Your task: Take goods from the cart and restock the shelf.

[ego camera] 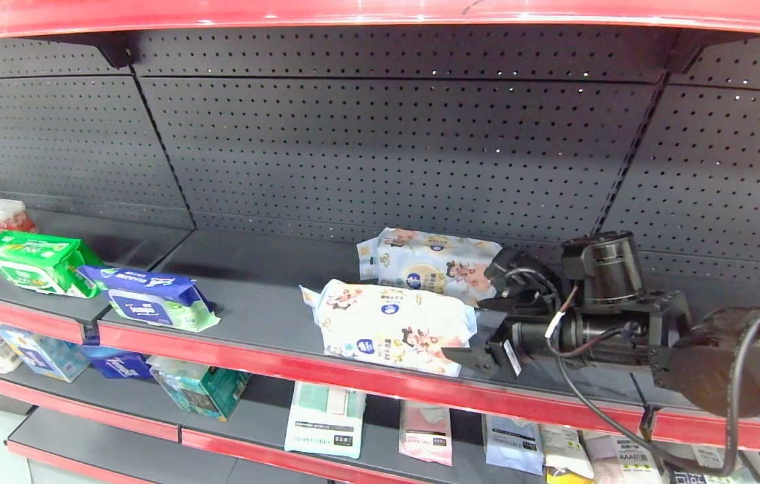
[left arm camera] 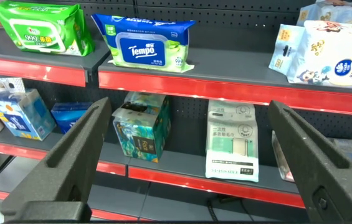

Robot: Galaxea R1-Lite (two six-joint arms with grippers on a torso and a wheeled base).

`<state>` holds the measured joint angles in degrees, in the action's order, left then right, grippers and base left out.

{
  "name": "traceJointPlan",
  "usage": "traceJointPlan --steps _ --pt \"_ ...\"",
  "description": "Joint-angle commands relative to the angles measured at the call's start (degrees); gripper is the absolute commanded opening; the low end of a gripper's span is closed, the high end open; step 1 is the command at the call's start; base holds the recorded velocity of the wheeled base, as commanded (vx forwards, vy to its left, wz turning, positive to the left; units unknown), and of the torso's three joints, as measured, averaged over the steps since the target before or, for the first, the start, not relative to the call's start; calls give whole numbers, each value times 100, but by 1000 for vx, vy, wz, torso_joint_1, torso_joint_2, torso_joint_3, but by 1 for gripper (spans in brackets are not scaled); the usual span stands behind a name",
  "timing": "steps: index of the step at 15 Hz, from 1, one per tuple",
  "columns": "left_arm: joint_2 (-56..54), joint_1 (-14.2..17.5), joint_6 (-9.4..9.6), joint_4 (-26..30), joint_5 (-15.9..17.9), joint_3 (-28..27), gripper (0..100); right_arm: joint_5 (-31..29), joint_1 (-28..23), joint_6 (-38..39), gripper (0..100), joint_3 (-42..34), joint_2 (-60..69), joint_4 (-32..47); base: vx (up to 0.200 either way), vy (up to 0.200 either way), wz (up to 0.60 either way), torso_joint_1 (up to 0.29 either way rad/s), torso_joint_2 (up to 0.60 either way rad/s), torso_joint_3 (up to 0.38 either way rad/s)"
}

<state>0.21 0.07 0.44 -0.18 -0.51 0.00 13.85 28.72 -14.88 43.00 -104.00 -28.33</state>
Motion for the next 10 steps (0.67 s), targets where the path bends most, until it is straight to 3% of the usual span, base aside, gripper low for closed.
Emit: traceJointPlan --steps 1,7,10 --pt "-3 1 0 1 -2 0 100 -40 186 443 100 -186 556 -6 0 0 0 0 0 0" --pt "-3 1 0 1 -2 0 100 -752 72 794 100 -766 1769 -59 0 0 0 0 0 0" --pt "58 -7 0 1 -2 0 100 -1490 -60 1269 100 -1056 2674 -59 0 0 0 0 0 0"
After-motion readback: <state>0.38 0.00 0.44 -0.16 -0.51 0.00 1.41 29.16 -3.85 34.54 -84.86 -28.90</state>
